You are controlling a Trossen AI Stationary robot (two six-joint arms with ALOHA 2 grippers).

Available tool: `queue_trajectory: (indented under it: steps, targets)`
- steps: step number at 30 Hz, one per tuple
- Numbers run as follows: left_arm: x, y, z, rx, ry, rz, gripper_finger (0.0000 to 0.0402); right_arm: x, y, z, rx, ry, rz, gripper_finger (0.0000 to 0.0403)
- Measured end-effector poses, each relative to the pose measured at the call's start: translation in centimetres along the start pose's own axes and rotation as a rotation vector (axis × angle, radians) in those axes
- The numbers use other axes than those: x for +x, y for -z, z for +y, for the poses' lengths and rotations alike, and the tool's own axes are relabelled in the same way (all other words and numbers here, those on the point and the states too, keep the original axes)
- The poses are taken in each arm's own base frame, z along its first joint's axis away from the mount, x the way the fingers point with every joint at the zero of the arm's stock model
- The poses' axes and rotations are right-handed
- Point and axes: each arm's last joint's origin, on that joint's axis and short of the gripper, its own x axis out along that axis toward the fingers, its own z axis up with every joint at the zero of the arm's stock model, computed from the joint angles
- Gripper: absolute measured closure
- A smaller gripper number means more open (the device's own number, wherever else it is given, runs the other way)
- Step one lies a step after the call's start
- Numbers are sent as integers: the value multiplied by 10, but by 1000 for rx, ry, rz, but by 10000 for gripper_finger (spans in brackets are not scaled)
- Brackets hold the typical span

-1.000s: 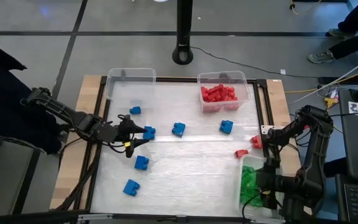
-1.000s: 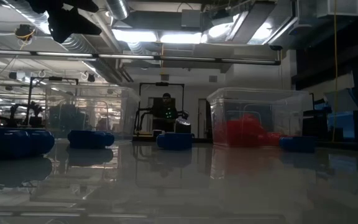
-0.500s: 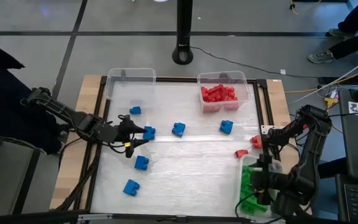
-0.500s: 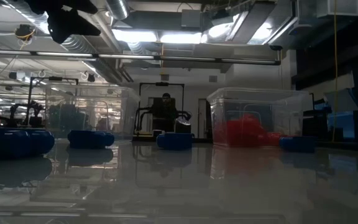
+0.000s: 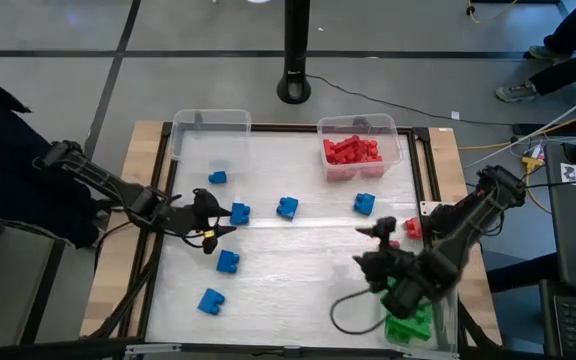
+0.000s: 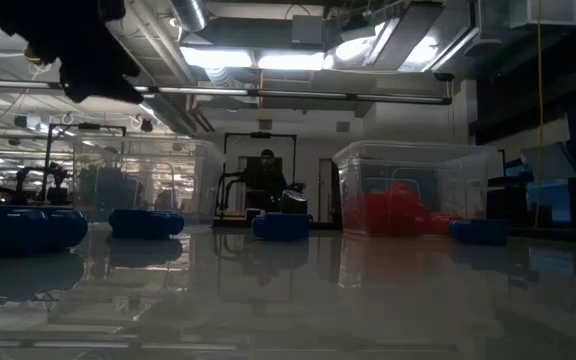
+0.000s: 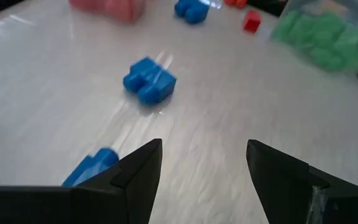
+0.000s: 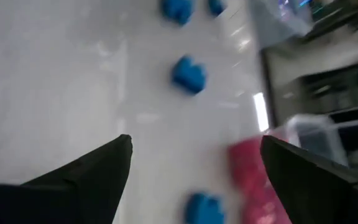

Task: Sort blocks
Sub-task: Put the blue game piece into the top left transparent bin

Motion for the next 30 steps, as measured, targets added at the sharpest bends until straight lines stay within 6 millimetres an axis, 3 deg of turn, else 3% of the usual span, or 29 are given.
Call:
queue_trajectory:
  steps: [7,12,18,25,30]
  targets:
    - [10,19,13,-10,-75,40,178,27,-30,-23,-11,256,-139,49]
    - [19,34,23,-32,-124,59,178,54,-44,-37,-51,353,-109,49]
    - [27,42,25,17,-125,59,178,117,-60,-53,-192,164,-7,49]
    - [28,42,24,76,-114,51,178,194,-64,-73,-397,-174,-45,49]
    - [28,42,24,83,-116,48,178,232,-56,-91,-486,-129,5,49]
